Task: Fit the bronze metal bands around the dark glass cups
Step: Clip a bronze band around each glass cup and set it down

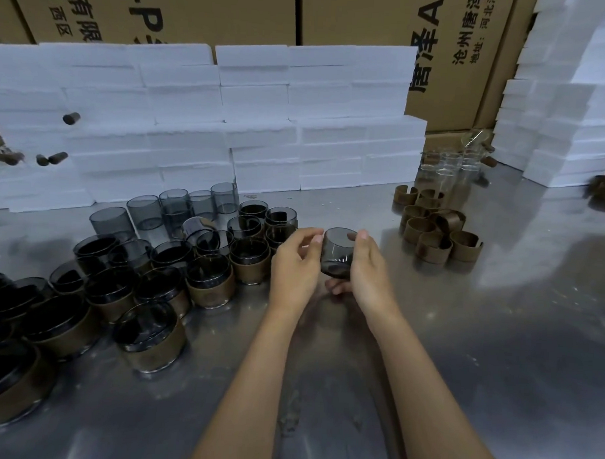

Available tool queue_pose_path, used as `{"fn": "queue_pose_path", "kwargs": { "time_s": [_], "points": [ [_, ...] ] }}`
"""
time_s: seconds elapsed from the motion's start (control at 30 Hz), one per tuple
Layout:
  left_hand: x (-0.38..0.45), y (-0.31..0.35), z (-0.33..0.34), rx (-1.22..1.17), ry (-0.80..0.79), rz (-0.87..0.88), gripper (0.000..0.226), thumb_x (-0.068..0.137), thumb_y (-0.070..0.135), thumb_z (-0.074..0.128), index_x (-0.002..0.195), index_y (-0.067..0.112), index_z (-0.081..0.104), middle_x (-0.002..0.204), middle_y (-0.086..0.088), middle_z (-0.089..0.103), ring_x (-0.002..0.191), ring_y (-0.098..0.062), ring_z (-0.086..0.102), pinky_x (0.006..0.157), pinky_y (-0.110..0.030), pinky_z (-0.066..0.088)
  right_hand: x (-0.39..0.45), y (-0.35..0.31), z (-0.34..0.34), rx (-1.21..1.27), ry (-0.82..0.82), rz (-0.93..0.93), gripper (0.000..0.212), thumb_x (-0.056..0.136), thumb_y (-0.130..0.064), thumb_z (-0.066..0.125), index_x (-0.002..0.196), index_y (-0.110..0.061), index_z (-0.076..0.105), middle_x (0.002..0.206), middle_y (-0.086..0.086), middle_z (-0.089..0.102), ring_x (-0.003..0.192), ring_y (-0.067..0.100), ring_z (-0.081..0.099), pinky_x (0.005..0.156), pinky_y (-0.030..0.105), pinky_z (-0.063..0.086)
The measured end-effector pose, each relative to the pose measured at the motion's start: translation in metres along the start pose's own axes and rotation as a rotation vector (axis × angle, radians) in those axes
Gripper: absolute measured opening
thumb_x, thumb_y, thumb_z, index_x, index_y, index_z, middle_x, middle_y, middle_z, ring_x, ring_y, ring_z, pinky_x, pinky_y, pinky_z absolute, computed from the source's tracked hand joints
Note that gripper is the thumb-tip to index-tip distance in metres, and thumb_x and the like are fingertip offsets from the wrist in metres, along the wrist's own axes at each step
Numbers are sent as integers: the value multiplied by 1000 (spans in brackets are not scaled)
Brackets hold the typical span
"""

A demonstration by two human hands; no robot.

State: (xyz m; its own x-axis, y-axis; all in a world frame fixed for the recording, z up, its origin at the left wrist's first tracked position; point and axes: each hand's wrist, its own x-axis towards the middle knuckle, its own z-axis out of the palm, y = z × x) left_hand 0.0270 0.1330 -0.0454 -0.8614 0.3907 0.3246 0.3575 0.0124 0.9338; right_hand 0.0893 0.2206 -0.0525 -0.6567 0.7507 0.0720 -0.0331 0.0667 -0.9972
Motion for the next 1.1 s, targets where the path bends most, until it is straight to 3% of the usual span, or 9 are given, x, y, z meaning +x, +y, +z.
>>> {"fn": "queue_pose_path", "kwargs": {
  "time_s": [0.07, 0.13, 0.2, 0.37, 0.57, 0.67, 0.87, 1.0, 1.1],
  "points": [
    [-2, 3, 1, -66, 15, -63, 15, 102, 23, 61, 104, 17, 75, 102, 0, 75, 101, -20, 69, 97, -37, 53, -1, 1, 2, -27, -10, -53, 37, 110, -47, 29, 119, -26, 58, 99, 15, 73, 63, 26, 71, 59, 37, 58],
    [-4, 5, 0, -109, -26, -110, 14, 97, 38, 67, 88, 34, 77, 86, 15, 72, 85, -13, 66, 85, -34, 54, -2, 3, 1, -125, 13, -106, 44, 110, -45, 33, 143, -22, 52, 122, 10, 68, 92, 22, 74, 81, 36, 61],
    [-6, 5, -1, -126, -69, -138, 13, 91, 45, 73, 81, 38, 77, 69, 22, 63, 69, -1, 57, 72, -25, 49, -2, 4, -1, -168, 53, -169, 47, 109, -40, 40, 150, -18, 47, 116, 1, 67, 90, 10, 70, 82, 24, 58],
    [-6, 5, -9, -326, -33, -336, 43, 86, 43, 78, 118, 15, 71, 101, 2, 72, 87, -9, 65, 73, -25, 49, -4, -2, -1, -56, 56, -154, 40, 100, -44, 60, 130, -18, 52, 86, 11, 70, 53, 12, 65, 59, 31, 50],
    [-7, 11, -8, -564, -164, -456, 36, 104, 34, 54, 124, 9, 69, 109, -12, 73, 88, -20, 68, 67, -27, 51, -9, -8, 2, -4, -73, 24, 60, 85, -71, 64, 127, -27, 58, 115, 4, 68, 100, 12, 69, 84, 29, 56],
    [-9, 11, -3, -576, -216, -459, 36, 106, 37, 47, 106, 18, 77, 105, -8, 78, 86, -17, 74, 63, -25, 56, -12, -10, 2, 42, -155, 10, 50, 90, -72, 56, 107, -28, 71, 99, -5, 78, 90, 5, 74, 68, 15, 54],
    [-5, 5, 2, -420, -57, -407, 42, 108, 39, 47, 102, 11, 77, 99, -11, 79, 86, -22, 72, 78, -31, 56, -11, -5, 8, -117, -60, -70, 70, 99, -71, 26, 126, -20, 66, 118, 3, 73, 111, 16, 68, 100, 35, 52],
    [-3, -1, 0, -214, 183, -170, 21, 106, 19, 53, 96, 15, 70, 90, 3, 71, 86, -12, 63, 73, -13, 48, -6, 2, 9, -107, -28, -115, 62, 108, -55, 25, 116, -18, 73, 98, 5, 77, 74, 0, 73, 63, 16, 55],
    [-3, -2, -3, -152, 254, -145, 24, 104, 25, 57, 87, 12, 67, 80, 1, 67, 81, -16, 61, 79, -33, 52, -5, 2, 10, -124, 13, -144, 57, 111, -47, 27, 112, -15, 74, 94, 7, 78, 75, 11, 74, 72, 35, 62]
  ]
}}
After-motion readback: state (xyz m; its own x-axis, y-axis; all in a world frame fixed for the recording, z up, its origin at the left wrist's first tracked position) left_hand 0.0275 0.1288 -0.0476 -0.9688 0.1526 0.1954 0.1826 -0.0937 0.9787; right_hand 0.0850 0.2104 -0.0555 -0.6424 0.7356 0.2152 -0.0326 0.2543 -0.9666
